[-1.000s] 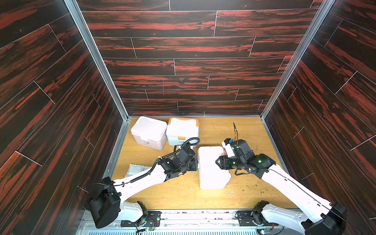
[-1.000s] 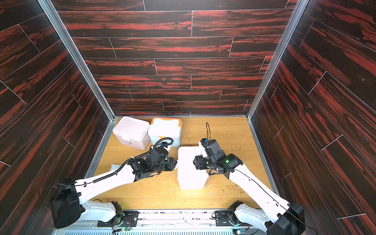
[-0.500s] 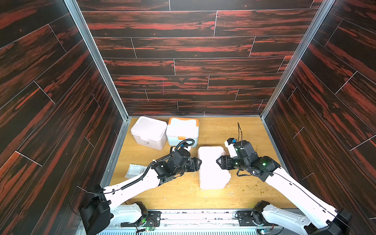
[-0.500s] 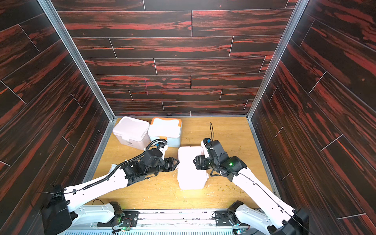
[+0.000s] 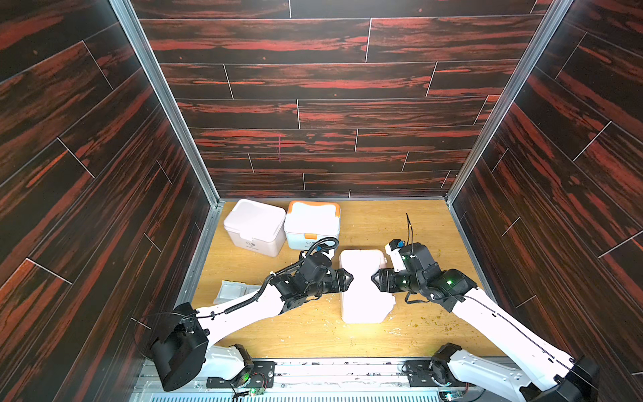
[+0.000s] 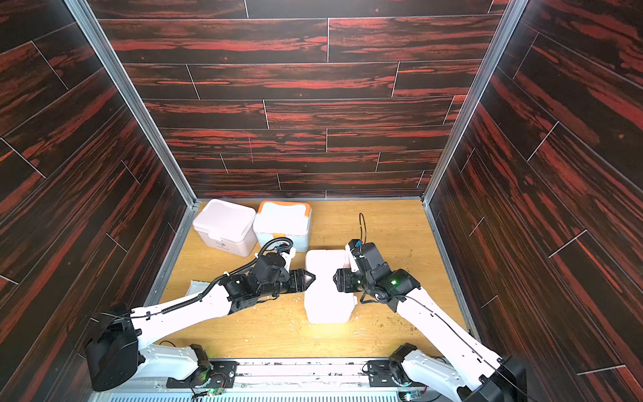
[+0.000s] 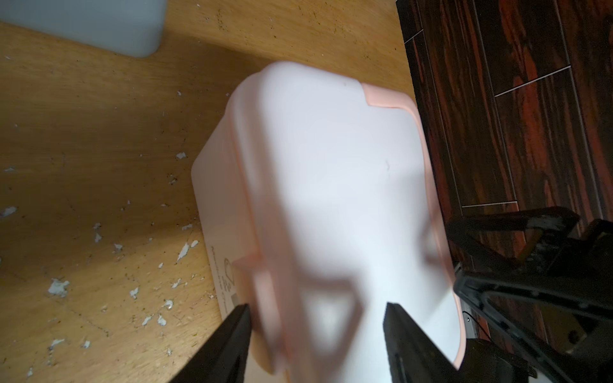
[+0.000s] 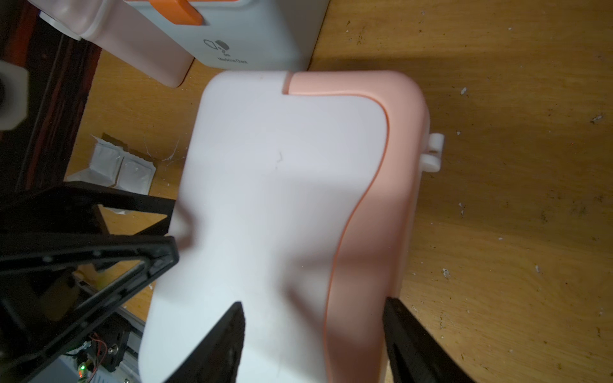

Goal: Open first aid kits and take out gauze
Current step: Move the first aid kit to the center of the board.

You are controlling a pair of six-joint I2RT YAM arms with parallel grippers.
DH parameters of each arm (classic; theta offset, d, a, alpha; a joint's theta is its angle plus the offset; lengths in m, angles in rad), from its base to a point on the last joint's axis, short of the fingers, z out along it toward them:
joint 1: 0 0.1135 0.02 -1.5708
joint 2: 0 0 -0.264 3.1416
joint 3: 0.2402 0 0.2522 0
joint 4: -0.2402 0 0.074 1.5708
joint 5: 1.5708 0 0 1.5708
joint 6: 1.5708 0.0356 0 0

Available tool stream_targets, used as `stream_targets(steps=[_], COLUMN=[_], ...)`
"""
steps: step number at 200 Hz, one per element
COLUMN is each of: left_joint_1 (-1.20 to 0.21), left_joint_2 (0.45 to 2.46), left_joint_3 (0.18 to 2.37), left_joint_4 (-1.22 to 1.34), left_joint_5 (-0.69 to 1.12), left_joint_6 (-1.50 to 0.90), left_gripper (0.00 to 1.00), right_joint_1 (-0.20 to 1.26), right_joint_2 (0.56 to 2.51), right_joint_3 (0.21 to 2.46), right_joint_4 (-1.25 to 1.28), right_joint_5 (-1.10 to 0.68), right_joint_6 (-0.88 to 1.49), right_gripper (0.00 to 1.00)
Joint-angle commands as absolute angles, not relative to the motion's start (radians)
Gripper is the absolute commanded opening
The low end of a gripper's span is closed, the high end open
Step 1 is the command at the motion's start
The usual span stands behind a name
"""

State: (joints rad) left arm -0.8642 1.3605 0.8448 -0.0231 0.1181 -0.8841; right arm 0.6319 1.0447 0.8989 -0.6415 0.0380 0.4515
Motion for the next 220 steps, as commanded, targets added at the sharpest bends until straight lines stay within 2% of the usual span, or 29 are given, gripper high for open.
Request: stream_targets(steps=[1,35,47,65,92,121,162,188,220], left_joint_1=[-0.879,-0.89,-0.894,-0.897,-0.899,-0.897,-0.879,-0.855,-0.805], left_joint_2=[1.383,1.422,1.43,1.444,1.468,1.453,1.298,1.204,1.114], left_joint_3=[0.832,0.833,0.831,0.827,0.825,0.812,0.799,0.816,0.742], left_joint_4=[0.073,0.139,0.157,0.201,0.276,0.311,0.142,-0.011,-0.019], left_joint_5=[0.185,0.204,0.194,0.183,0.195,0.179,-0.018,-0.185,-0.335], left_joint_6=[-0.92,-0.955,-0.967,-0.98,-0.982,-0.943,-0.741,-0.628,-0.571], left_gripper=[0.67,0.67,0.67,0.7,0.76,0.82,0.95,0.99,0.99], right_joint_1=[0.634,0.617,0.602,0.582,0.562,0.563,0.588,0.675,0.834], right_joint_2=[1.056,1.052,1.044,1.021,0.962,0.916,0.912,0.938,1.017], right_joint_3=[0.877,0.88,0.888,0.909,0.929,0.945,0.95,0.966,1.003], right_joint_4=[-0.622,-0.629,-0.646,-0.684,-0.713,-0.713,-0.691,-0.668,-0.619], right_joint_5=[-0.005,0.02,0.048,0.134,0.218,0.2,0.107,0.119,0.131], right_joint_6=[0.454,0.458,0.462,0.467,0.469,0.451,0.418,0.413,0.423], right_gripper=[0.69,0.71,0.76,0.91,0.99,0.99,0.92,0.86,0.78])
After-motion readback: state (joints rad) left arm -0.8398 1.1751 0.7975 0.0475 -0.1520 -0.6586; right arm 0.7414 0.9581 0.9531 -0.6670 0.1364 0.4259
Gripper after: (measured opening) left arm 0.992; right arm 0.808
